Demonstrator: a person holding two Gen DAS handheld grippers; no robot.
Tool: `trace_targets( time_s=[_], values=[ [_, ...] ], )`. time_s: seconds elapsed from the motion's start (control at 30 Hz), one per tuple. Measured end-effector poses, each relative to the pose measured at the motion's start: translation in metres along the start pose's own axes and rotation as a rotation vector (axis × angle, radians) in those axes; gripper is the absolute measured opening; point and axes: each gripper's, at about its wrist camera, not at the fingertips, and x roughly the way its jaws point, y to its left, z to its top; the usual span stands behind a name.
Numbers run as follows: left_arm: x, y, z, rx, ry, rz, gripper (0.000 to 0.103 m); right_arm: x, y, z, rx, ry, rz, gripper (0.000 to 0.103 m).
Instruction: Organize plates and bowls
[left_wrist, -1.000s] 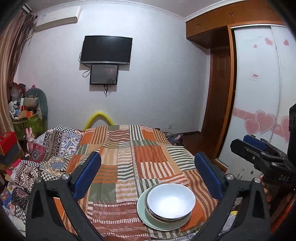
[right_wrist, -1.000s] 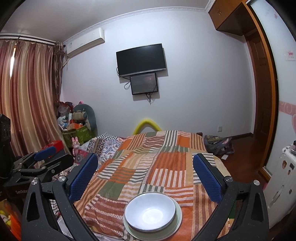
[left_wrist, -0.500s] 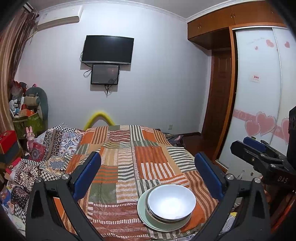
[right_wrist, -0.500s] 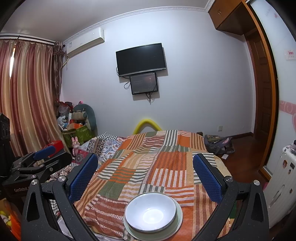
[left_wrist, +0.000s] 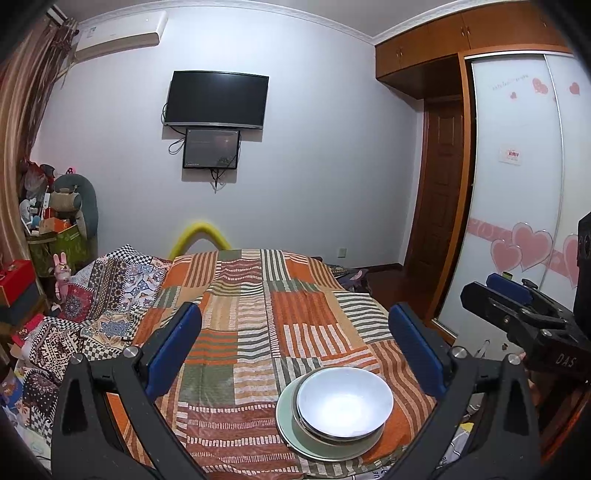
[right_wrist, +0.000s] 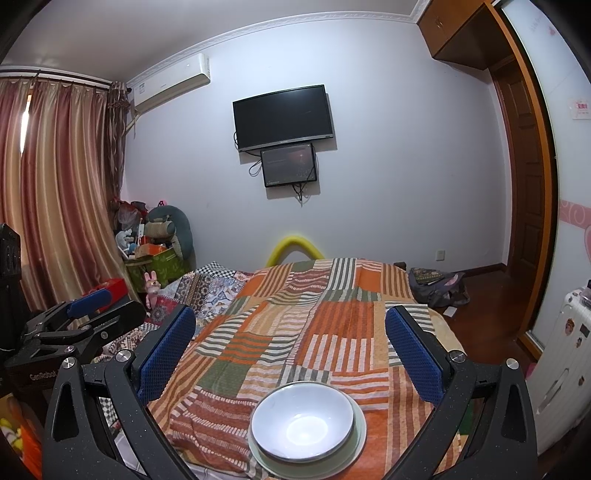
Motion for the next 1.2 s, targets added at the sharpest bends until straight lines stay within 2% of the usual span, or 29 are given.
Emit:
trace_targets(
  time_s=[1.2],
  values=[
    [-0.0004,0.0041,-0.0004,-0.005,0.014,-0.029,0.103,-0.0040,0.0083,-0.0006,-0.002,0.002,0.010,0.102]
  ],
)
